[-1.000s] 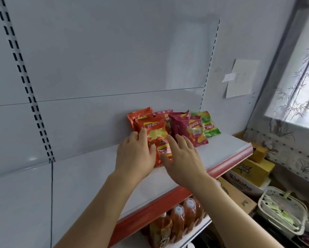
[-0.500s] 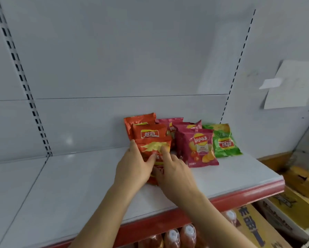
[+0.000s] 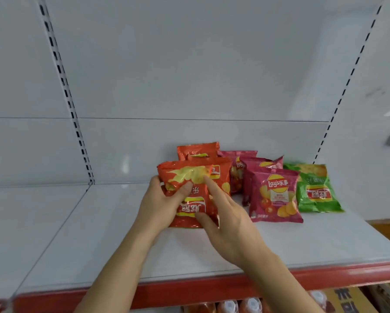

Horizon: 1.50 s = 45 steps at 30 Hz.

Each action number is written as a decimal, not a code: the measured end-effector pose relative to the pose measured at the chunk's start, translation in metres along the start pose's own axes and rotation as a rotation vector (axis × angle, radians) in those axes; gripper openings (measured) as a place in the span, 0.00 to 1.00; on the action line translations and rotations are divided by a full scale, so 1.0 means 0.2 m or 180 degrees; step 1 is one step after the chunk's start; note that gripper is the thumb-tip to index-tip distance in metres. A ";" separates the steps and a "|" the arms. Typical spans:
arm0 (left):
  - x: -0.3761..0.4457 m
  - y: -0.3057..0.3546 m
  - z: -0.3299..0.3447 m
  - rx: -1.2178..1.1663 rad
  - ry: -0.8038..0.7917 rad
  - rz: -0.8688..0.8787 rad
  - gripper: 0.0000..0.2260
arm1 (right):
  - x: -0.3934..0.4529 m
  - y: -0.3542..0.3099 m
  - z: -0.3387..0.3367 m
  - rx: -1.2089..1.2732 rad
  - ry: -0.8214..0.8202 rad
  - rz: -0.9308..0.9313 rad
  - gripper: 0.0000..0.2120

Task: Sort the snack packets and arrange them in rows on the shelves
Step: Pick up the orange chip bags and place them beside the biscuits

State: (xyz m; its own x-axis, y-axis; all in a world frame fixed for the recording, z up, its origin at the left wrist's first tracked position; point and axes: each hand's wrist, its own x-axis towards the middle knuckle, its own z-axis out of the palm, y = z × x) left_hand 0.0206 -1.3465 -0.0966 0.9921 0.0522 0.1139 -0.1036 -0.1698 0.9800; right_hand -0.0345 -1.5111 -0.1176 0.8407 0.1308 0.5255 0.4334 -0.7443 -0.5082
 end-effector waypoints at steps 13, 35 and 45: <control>0.08 0.01 -0.17 0.0643 0.0325 0.0044 0.13 | 0.30 0.12 0.09 -0.1557 -0.0202 0.1556 0.37; 0.02 0.05 -0.19 -0.0359 -0.0312 -0.0098 0.35 | 0.15 -0.12 0.15 0.0221 0.0445 -0.0321 0.24; 0.05 -0.02 -0.33 -0.0407 0.0045 -0.0226 0.33 | 0.43 0.12 0.23 -0.0970 -0.0027 0.1536 0.34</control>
State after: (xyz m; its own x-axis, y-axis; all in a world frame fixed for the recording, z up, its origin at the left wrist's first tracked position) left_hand 0.0264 -1.2795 -0.0894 0.9963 0.0737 0.0450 -0.0422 -0.0384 0.9984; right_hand 0.0633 -1.4877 -0.1152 0.9233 -0.2665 0.2765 -0.1126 -0.8762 -0.4687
